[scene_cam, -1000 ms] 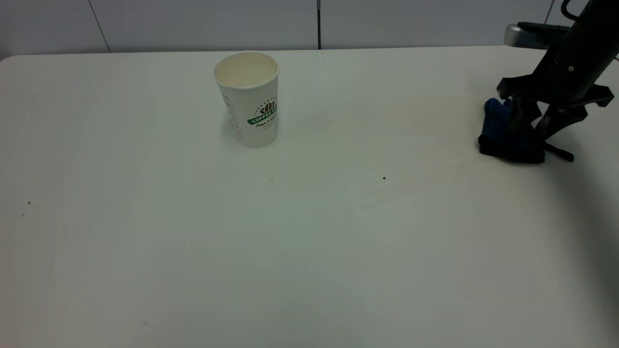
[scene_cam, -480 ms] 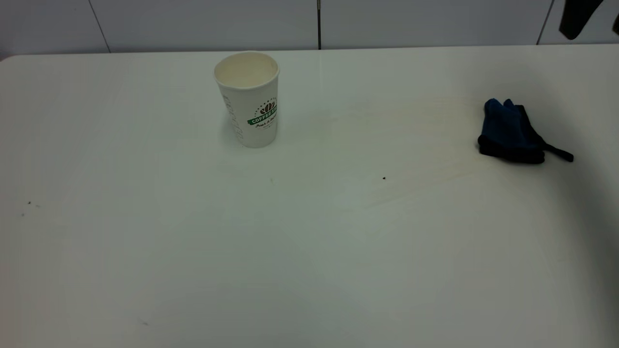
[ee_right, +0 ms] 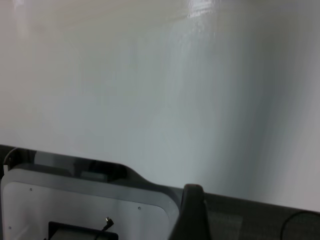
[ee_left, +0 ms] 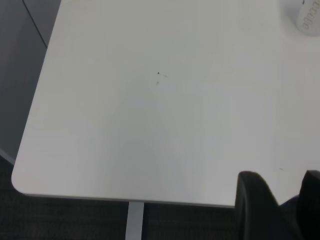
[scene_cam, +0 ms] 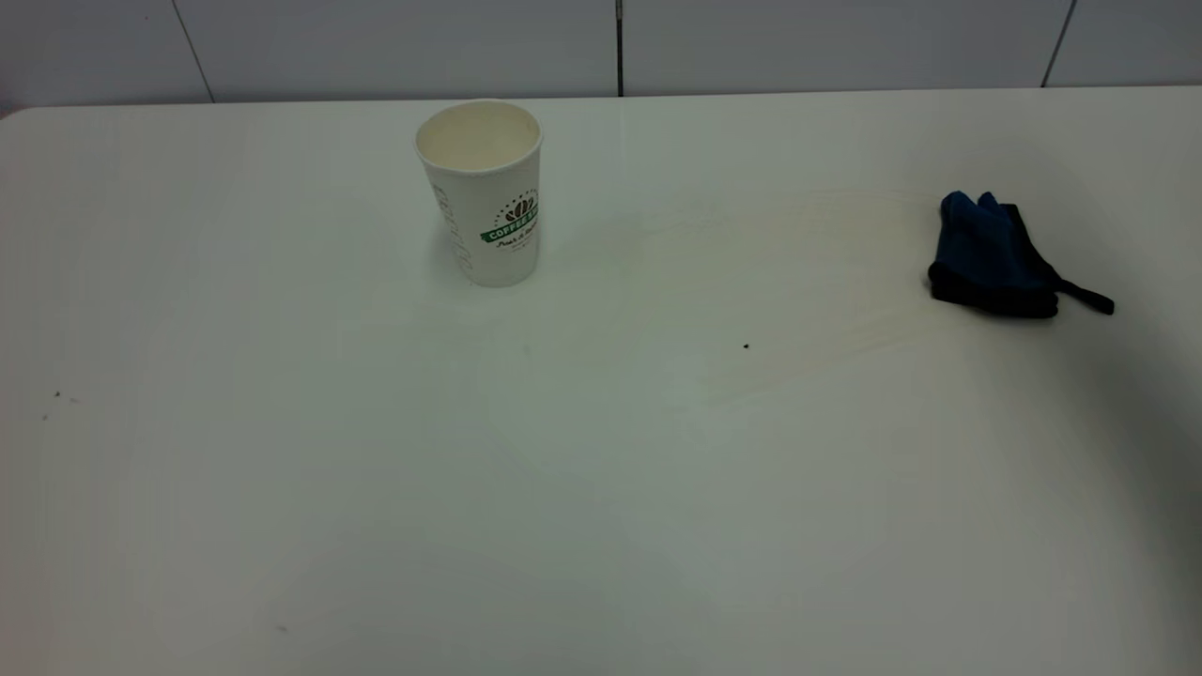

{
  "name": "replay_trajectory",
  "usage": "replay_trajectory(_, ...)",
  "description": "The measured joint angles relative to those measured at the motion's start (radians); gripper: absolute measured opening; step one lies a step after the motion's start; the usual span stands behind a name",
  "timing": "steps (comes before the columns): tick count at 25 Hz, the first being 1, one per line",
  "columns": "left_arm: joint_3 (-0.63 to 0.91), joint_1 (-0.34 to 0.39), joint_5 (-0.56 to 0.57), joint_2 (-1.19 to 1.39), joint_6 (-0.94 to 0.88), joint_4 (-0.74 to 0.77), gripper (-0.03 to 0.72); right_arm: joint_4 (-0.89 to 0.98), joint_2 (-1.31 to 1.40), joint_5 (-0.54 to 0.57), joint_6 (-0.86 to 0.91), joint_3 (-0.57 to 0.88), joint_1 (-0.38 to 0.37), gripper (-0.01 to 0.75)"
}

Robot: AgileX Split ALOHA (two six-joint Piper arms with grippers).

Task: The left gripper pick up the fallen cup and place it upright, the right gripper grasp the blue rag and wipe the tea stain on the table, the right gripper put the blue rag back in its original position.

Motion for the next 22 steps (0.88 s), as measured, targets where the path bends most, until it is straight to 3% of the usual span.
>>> replay_trajectory(13,0.0,0.0,0.0,0.0,0.0,0.0,0.241,-0.005,-0.359,0.008,-0.001,0.223,0.0,0.712)
replay_trajectory(22,0.0,0.0,0.0,0.0,0.0,0.0,0.241,-0.003,-0.644,0.006,-0.001,0.505,0.0,0.707)
